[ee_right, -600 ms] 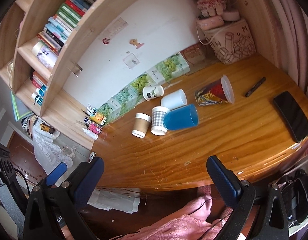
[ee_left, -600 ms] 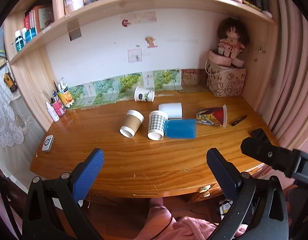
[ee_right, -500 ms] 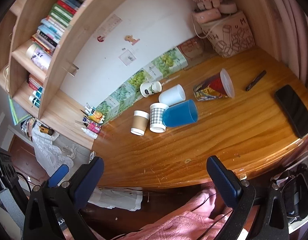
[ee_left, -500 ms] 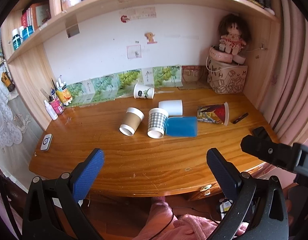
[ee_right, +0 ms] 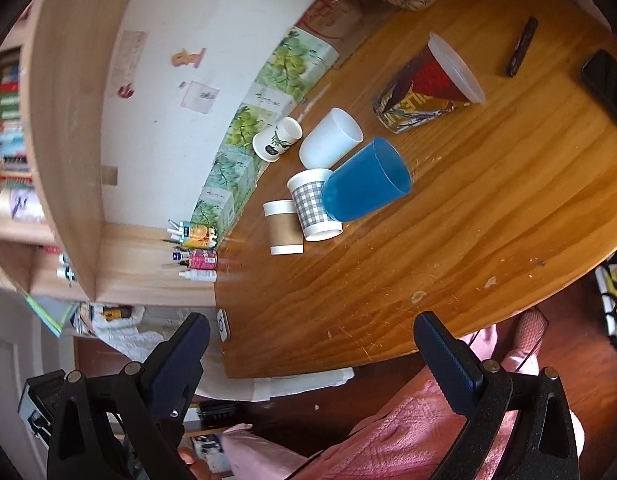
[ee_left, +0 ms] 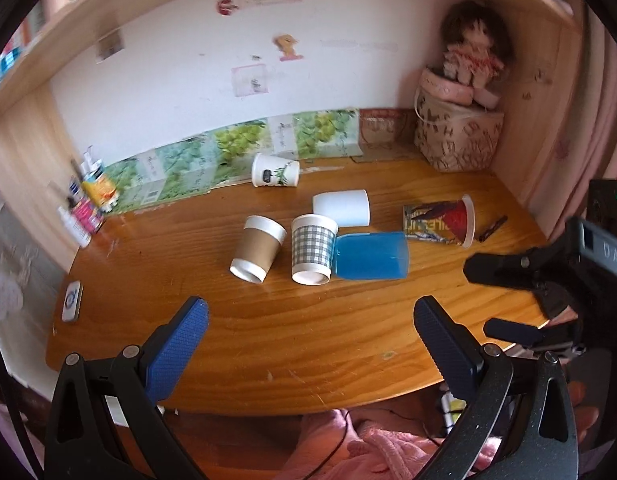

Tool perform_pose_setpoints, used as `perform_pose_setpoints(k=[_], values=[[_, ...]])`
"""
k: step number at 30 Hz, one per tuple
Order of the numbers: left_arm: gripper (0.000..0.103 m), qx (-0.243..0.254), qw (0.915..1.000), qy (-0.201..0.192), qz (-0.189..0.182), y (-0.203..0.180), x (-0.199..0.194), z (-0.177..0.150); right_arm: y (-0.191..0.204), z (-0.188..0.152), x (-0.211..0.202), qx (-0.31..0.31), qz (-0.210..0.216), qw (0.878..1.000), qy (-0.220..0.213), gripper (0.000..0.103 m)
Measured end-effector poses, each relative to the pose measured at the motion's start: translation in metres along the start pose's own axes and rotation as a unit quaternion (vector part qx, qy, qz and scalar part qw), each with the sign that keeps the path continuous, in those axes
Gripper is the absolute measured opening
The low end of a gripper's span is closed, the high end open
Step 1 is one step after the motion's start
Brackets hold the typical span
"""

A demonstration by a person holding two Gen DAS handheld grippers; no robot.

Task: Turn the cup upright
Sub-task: 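Move the right tool toward the blue plastic cup lying on its side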

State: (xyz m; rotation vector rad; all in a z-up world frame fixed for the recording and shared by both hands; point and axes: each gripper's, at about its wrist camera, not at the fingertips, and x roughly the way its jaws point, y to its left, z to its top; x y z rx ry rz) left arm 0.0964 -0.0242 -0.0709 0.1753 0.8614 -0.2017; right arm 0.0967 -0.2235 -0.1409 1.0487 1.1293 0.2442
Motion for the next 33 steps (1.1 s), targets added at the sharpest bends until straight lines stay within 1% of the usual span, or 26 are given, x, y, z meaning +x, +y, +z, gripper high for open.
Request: perform_pose_setpoints(k=[4,8,11,15,19,22,24,25,27,30,33], values=[[0.102,0.040,0.9987,0.023,-0.023,-0.001,0.021,0.014,-0.008,0.014,0.016,0.051,0.018,0.999,0.006,0.103],[0.102,0.089,0.9942,0.039,-0.045,-0.006,0.042,0.030,-0.022,0.026,0.029,0.109,0.036,0.993,0.011,0.103],[0.102,0.128,0.9886,0.047,-0.065,-0.013,0.058,0.043,-0.036,0.034,0.035,0.159,0.047,0.986,0.005,0.103],[0.102,0.189,0.9769,0.053,-0.085,-0.027,0.080,0.057,-0.051,0.041,0.040,0.208,0.050,0.977,-0.009,0.103],[0.102,0.264,0.9563,0.068,-0.106,-0.046,0.106,0.062,-0.067,0.048,0.044,0.247,0.037,0.968,-0.027,0.103],[0.102,0.309,0.9395,0.085,-0.120,-0.062,0.125,0.061,-0.079,0.053,0.047,0.273,0.027,0.961,-0.036,0.103],[0.102,0.332,0.9299,0.094,-0.128,-0.069,0.135,0.060,-0.086,0.057,0.048,0.289,0.019,0.956,-0.046,0.103],[0.102,0.349,0.9225,0.100,-0.132,-0.074,0.143,0.059,-0.088,0.058,0.049,0.293,0.016,0.955,-0.050,0.103],[0.102,0.369,0.9132,0.106,-0.137,-0.081,0.153,0.057,-0.094,0.061,0.049,0.306,0.013,0.950,-0.062,0.103],[0.102,0.399,0.8967,0.124,-0.147,-0.091,0.173,0.053,-0.101,0.067,0.048,0.320,0.009,0.944,-0.077,0.103],[0.102,0.412,0.8877,0.146,-0.144,-0.098,0.191,0.049,-0.106,0.070,0.050,0.331,-0.001,0.940,-0.080,0.103]])
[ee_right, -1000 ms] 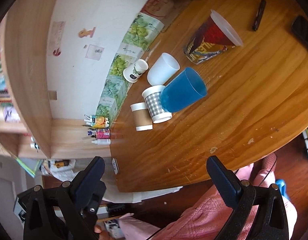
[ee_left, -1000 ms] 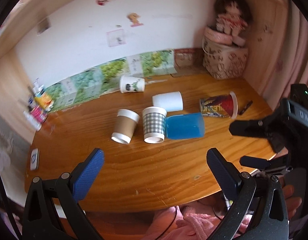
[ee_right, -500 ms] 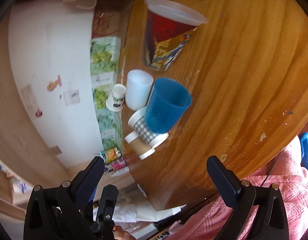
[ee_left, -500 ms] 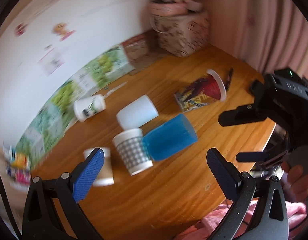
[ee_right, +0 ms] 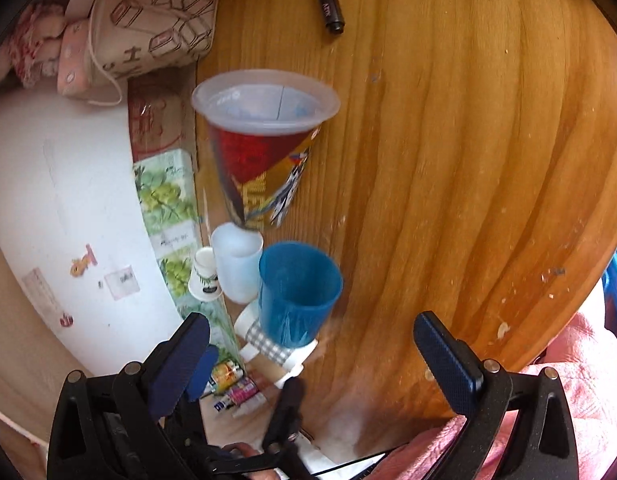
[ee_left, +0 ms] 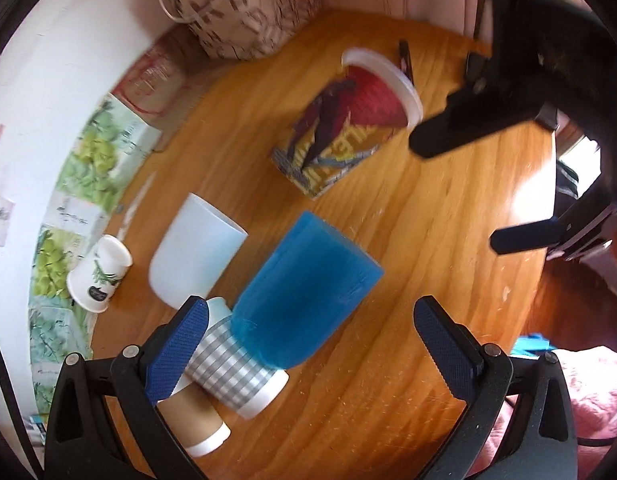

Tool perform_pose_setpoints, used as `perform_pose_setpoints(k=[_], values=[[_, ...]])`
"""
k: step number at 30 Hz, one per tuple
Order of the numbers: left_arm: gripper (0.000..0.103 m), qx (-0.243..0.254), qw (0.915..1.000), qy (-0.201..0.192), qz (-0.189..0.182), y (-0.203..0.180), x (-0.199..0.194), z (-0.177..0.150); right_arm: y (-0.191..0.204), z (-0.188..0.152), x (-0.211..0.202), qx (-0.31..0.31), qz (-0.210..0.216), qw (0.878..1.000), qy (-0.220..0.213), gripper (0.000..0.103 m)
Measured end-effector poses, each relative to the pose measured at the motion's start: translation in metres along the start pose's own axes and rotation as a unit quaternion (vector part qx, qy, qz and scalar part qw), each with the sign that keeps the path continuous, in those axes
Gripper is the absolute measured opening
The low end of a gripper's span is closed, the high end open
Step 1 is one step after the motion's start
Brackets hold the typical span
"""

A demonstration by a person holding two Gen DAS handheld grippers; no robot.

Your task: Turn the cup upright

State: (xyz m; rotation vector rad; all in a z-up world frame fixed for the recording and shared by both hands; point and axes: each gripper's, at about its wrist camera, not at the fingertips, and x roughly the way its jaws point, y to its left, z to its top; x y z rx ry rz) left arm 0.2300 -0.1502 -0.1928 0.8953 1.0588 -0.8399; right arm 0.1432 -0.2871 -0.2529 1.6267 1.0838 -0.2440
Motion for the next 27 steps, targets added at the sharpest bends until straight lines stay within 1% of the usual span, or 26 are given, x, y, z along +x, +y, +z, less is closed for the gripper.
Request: perform_pose_setpoints(k=[6,12,13,14,19,24,27], values=[[0.102,0.018,0.9994,0.031,0.002,0.001,0.030,0.011,-0.003,0.009,0.008,0.017,-0.007,1.000,-0.003,0.103],[0.101,0.007,0.9976,0.067,-0.014,0.004,0.052,0.020,-0.003,0.016,0.004,0.022,-0.009,1.000,-0.014,0.103],[0.097,0.007,0.9974,0.070,-0.016,0.003,0.053,0.020,-0.003,0.017,0.003,0.022,-0.009,1.000,-0.016,0.103],[0.095,0.009,0.9970,0.074,-0.017,0.002,0.055,0.021,-0.004,0.018,0.002,0.022,-0.008,1.000,-0.018,0.103],[0.094,0.018,0.9968,0.077,-0.013,-0.001,0.057,0.024,-0.004,0.021,-0.005,0.023,-0.006,0.999,-0.025,0.103],[0.092,0.019,0.9961,0.085,-0.012,-0.008,0.054,0.025,-0.004,0.019,-0.012,0.018,-0.007,1.000,-0.024,0.103],[0.091,0.011,0.9955,0.093,-0.016,-0.008,0.055,0.027,-0.004,0.018,-0.019,0.013,-0.007,1.000,-0.023,0.103]])
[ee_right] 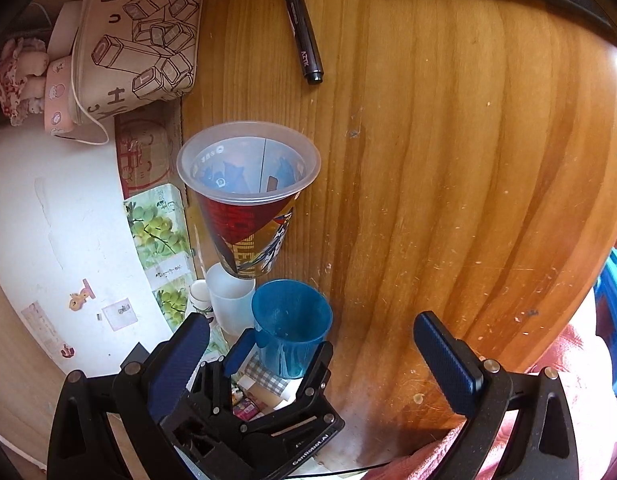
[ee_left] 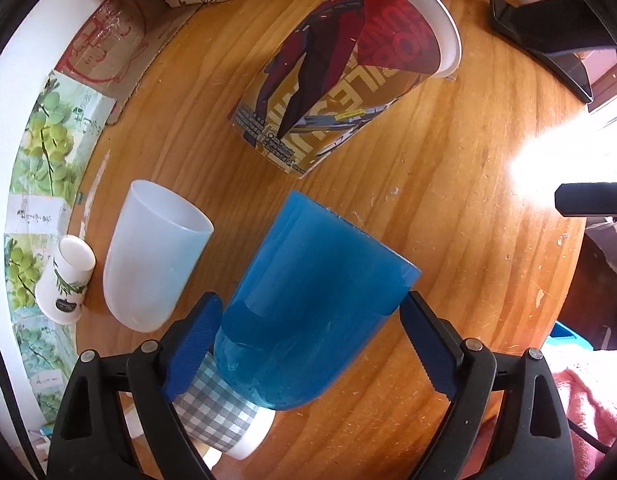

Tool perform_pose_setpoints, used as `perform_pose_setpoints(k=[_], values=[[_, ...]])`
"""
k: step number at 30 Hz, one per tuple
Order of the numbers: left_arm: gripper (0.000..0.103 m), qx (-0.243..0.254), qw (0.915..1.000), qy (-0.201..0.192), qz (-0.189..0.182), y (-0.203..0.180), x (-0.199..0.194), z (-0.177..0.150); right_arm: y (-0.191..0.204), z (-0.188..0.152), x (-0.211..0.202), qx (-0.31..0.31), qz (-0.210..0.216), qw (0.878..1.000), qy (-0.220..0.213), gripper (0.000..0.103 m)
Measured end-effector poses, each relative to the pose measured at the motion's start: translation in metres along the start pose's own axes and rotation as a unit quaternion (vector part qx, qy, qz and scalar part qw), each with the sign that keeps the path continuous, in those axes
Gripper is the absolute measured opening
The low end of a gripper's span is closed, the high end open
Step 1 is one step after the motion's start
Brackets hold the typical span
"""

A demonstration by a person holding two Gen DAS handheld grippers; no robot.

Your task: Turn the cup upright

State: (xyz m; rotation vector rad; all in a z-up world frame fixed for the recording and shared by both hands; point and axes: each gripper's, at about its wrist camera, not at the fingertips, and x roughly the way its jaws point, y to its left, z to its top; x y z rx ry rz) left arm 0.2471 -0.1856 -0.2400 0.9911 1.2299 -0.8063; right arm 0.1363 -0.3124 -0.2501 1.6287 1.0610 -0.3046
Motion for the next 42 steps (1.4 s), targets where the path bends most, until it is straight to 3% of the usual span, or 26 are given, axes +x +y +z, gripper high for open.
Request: perform_pose_setpoints(k=[13,20,26,28,36,39,42], values=[[0.085,-0.115,0.9925,0.034,-0.020,-0.015,-0.011,-0.019,0.009,-0.008,-0.025,-0.064,-0.015,0.998,0.014,0.103],[0.079,-0.219,0.9746,0.028,-0.037,-0.020,-0.020,-0.052,0.015,-0.017,-0.035,-0.115,-0.044,0.992,0.031,0.103],[0.077,-0.319,0.9459,0.013,-0.059,-0.026,-0.030,-0.094,0.018,-0.028,-0.042,-0.159,-0.062,0.984,0.054,0.103],[0.077,-0.353,0.9334,0.007,-0.066,-0.025,-0.034,-0.108,0.019,-0.033,-0.043,-0.176,-0.069,0.980,0.061,0.103],[0.077,-0.485,0.8692,0.001,-0.097,-0.018,-0.037,-0.174,0.023,-0.060,-0.040,-0.239,-0.097,0.961,0.096,0.103],[0.077,-0.514,0.8516,0.004,-0.104,-0.011,-0.038,-0.180,0.023,-0.074,-0.035,-0.266,-0.109,0.951,0.111,0.103],[0.077,-0.534,0.8390,0.006,-0.107,0.006,-0.040,-0.178,0.023,-0.084,-0.030,-0.286,-0.116,0.943,0.125,0.103]])
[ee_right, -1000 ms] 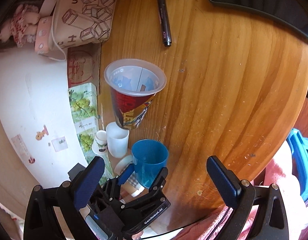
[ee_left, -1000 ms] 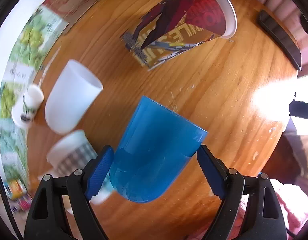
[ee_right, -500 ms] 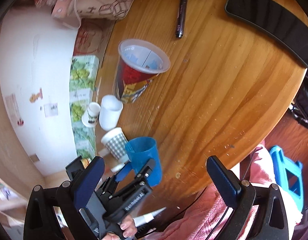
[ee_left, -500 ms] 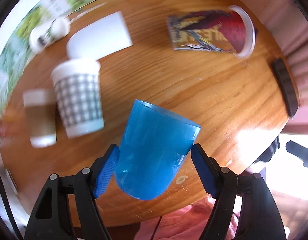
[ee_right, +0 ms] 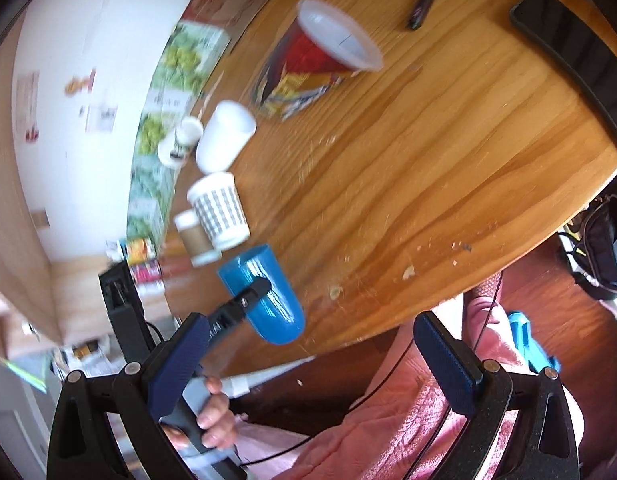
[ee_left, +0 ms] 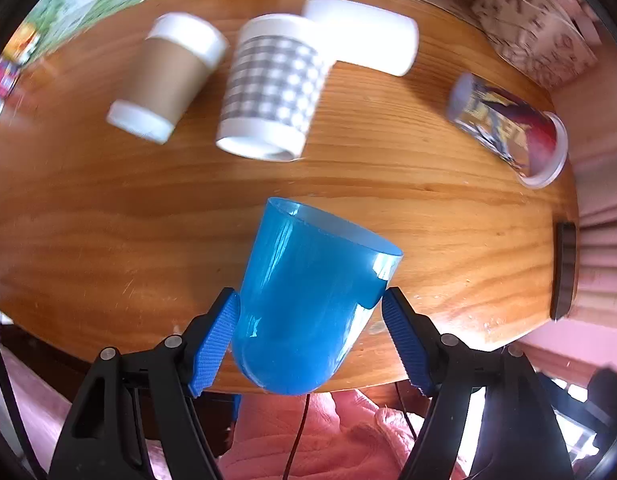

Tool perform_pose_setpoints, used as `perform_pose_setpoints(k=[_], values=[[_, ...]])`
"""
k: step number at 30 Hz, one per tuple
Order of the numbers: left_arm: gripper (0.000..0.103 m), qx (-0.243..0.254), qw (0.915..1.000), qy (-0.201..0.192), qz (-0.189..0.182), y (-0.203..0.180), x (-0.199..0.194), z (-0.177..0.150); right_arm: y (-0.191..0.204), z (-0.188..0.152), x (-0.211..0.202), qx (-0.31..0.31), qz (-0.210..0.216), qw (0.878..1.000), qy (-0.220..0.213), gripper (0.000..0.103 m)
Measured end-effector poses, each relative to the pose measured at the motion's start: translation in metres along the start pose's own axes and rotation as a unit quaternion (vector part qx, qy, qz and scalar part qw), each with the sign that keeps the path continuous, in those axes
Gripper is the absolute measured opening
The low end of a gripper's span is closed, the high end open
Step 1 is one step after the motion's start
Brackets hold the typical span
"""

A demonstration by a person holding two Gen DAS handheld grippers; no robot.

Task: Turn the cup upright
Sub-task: 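Lift the blue cup with the right tool and rotate it rim-up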

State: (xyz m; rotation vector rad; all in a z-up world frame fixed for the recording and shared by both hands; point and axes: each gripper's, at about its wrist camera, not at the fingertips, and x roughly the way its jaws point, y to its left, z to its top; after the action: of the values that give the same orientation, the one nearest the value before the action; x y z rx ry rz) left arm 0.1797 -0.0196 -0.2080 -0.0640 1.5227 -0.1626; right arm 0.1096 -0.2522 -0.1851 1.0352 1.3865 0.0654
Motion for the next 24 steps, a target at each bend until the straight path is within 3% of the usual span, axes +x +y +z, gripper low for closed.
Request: perform_pose_setpoints(k=[8,14,20,24], values=[[0.075,-0.063,0.9967,0.017,-0.048,0.033,-0.003,-0.002,0.020,-0.018,0.014,-0.069,-0.008,0.997,0.021,0.103],[0.077,-0.087,0.9920,0.014,-0.090,0.043,-0.012,-0.005,0.037,-0.025,0.025,-0.133,-0.022,0.991,0.010,0.103],[0.079,-0.084,0.9916,-0.031,-0.093,0.049,-0.031,-0.011,0.048,-0.033,0.038,-0.188,-0.027,0.982,-0.008,0.103],[0.079,-0.055,0.9927,-0.074,-0.079,0.049,-0.043,-0.016,0.053,-0.037,0.046,-0.214,-0.035,0.976,-0.028,0.103]])
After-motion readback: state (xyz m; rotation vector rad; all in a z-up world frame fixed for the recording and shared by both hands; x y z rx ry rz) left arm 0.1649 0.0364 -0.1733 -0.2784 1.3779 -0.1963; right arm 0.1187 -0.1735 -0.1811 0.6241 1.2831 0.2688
